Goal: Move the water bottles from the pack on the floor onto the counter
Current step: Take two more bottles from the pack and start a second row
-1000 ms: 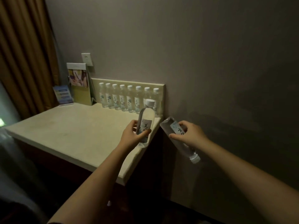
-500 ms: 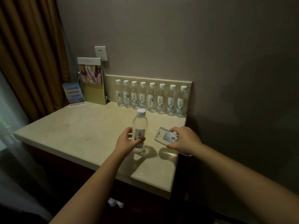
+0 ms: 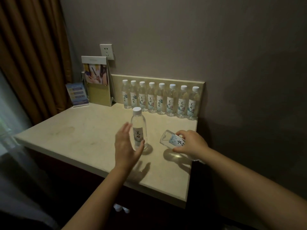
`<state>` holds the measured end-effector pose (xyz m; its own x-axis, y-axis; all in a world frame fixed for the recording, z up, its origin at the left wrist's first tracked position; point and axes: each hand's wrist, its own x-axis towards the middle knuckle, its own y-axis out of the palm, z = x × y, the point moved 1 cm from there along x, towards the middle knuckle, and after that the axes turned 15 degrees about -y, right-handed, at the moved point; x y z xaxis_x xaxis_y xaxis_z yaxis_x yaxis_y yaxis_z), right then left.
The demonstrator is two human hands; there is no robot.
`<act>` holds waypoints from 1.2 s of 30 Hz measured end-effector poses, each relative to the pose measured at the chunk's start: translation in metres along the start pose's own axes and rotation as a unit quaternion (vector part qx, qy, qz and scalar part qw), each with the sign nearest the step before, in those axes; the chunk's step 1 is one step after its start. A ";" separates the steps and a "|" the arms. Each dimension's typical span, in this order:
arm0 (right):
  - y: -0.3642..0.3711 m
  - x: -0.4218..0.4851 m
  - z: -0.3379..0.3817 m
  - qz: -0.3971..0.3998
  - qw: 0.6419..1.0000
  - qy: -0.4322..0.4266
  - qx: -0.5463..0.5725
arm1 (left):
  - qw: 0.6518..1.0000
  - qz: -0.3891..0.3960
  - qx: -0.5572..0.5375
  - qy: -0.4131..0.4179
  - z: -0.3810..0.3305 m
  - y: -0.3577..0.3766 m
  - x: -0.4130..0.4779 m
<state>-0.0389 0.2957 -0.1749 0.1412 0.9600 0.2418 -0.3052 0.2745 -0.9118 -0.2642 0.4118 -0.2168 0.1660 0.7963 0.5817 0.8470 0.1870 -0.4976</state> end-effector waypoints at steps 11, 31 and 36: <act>0.000 -0.003 0.013 0.053 0.996 -0.052 -0.054 | 0.953 0.243 0.103 0.153 -0.044 0.041 -0.009; 0.004 -0.007 0.018 -0.155 0.780 0.229 0.561 | 0.992 0.079 -0.092 -0.021 -0.066 0.044 -0.032; 0.006 -0.004 0.007 -0.226 0.838 0.187 0.460 | 0.993 0.085 -0.086 0.008 -0.043 0.028 -0.037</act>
<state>-0.0484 0.2937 -0.1790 0.6714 0.7092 0.2149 -0.7133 0.6971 -0.0722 -0.2249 0.3627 -0.2245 0.3203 0.7988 0.5092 0.8797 -0.0515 -0.4727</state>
